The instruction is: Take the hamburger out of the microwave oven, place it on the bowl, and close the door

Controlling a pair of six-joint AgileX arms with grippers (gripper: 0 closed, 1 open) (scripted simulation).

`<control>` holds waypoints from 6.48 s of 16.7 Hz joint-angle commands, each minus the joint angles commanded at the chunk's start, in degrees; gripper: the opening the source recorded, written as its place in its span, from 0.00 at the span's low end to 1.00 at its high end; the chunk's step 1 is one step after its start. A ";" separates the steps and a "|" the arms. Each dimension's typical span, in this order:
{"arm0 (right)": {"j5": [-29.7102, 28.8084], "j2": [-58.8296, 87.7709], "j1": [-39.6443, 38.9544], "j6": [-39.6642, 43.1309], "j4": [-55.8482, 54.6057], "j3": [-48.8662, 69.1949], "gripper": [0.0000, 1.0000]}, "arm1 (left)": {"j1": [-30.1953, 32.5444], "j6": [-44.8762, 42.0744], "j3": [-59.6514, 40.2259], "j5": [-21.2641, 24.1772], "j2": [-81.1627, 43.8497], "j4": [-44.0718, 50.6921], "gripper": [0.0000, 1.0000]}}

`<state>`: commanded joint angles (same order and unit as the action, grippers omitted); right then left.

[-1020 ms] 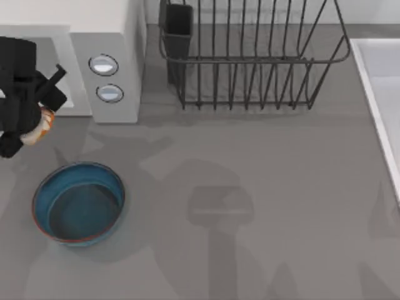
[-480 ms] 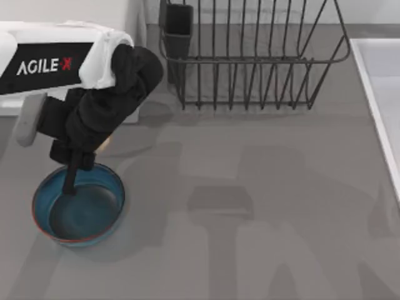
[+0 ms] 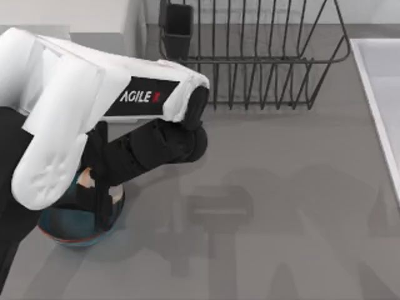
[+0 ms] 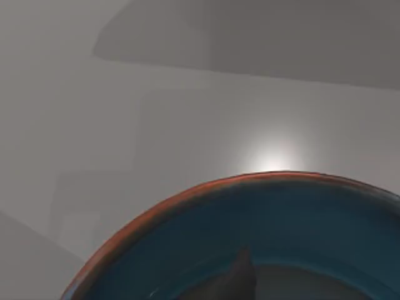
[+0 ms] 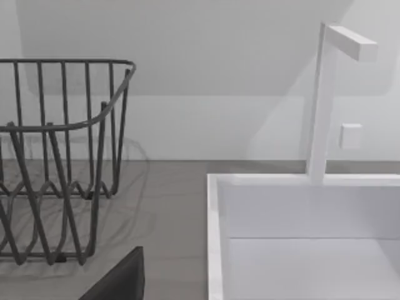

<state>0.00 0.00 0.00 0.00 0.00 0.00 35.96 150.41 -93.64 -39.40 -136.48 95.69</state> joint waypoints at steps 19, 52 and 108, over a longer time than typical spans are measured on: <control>0.00 0.00 0.00 0.00 0.00 0.00 1.00 | -2.81 0.82 7.56 -4.23 -1.68 -7.12 0.00; 0.00 0.00 0.00 0.00 0.00 0.00 1.00 | -8.42 -20.82 17.77 6.60 20.22 -17.71 1.00; 0.00 0.00 0.00 0.00 0.00 0.00 1.00 | -26.79 -150.40 94.81 30.23 136.31 -97.03 0.00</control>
<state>0.00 0.00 0.00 0.00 0.00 0.00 9.17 0.01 1.17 -9.17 -0.18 -1.34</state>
